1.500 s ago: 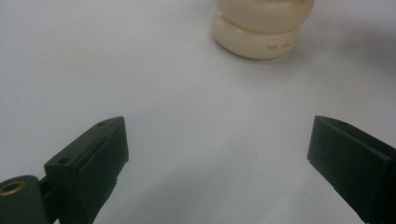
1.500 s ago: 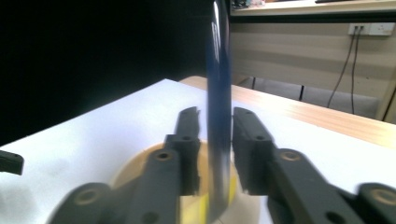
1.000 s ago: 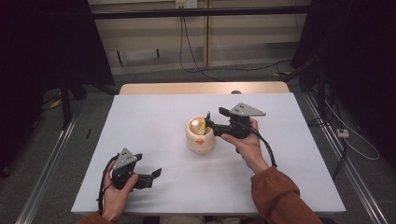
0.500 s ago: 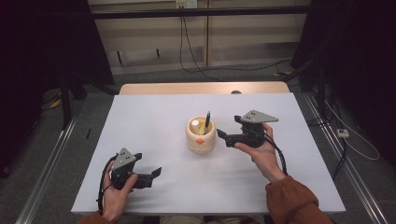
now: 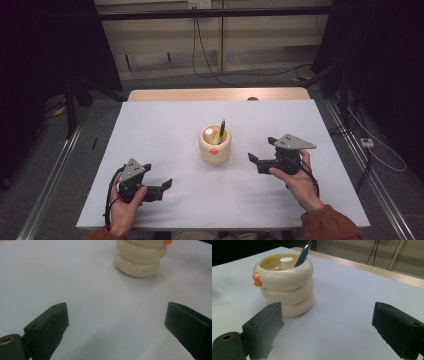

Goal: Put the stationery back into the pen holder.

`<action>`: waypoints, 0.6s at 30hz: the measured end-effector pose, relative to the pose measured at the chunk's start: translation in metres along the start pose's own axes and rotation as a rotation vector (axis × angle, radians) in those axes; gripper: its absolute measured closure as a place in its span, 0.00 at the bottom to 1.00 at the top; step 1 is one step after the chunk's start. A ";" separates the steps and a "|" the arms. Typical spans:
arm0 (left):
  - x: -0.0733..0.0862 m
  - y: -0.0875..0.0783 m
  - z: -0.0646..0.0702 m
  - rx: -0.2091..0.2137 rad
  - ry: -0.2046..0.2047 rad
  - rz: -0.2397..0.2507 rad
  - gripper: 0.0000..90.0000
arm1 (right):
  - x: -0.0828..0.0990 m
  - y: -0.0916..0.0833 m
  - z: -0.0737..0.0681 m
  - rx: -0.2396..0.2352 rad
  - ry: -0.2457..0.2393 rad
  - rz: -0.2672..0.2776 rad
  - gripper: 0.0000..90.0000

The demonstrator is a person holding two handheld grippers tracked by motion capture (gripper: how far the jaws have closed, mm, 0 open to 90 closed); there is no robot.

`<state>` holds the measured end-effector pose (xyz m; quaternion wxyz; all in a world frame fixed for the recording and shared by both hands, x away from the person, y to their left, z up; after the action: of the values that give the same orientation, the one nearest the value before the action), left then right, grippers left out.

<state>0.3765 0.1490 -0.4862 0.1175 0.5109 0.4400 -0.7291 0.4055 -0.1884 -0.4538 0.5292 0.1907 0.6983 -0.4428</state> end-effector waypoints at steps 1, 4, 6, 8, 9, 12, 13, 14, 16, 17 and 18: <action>0.000 0.000 0.000 -0.001 -0.002 0.001 0.06 | 0.003 -0.002 0.001 0.004 0.010 -0.002 0.11; 0.000 0.000 0.000 -0.001 -0.002 0.006 0.06 | 0.012 -0.008 0.006 0.025 0.019 -0.007 0.10; 0.000 0.000 0.000 -0.005 -0.003 0.004 0.06 | 0.017 -0.012 0.007 0.035 0.022 -0.007 0.10; -0.001 0.000 0.000 0.002 -0.008 0.012 0.06 | 0.021 -0.017 0.009 0.045 0.026 -0.002 0.10; -0.001 0.000 0.000 0.001 -0.010 0.012 0.06 | 0.023 -0.019 0.009 0.049 0.029 -0.004 0.10; -0.001 0.000 0.000 -0.001 -0.014 0.012 0.06 | 0.030 -0.026 0.012 0.065 0.029 -0.003 0.10; -0.001 0.000 -0.001 -0.003 -0.010 0.010 0.06 | 0.033 -0.029 0.013 0.071 0.036 -0.002 0.10; -0.001 0.000 -0.001 -0.005 -0.010 0.009 0.06 | 0.035 -0.031 0.014 0.077 0.038 -0.002 0.10; -0.001 0.000 0.000 -0.006 -0.016 0.016 0.06 | 0.039 -0.034 0.016 0.088 0.039 -0.004 0.10; -0.002 0.000 0.000 -0.007 -0.017 0.018 0.06 | 0.040 -0.036 0.016 0.094 0.043 -0.006 0.10; -0.002 0.000 0.000 -0.006 -0.017 0.018 0.06 | 0.042 -0.037 0.016 0.095 0.042 -0.007 0.10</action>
<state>0.3772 0.1490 -0.4847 0.1293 0.5083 0.4367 -0.7309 0.3722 -0.2301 -0.4770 0.5030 0.2222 0.6882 -0.4732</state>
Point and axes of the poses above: each handheld gripper's, and its own axes: y roughly forward along the jaws, x roughly out of its underside, z roughly to its right, the point moved 9 cm from there along y, roughly forward along the jaws, and after that the axes turned 2 degrees about -x, right-handed, at the moved point
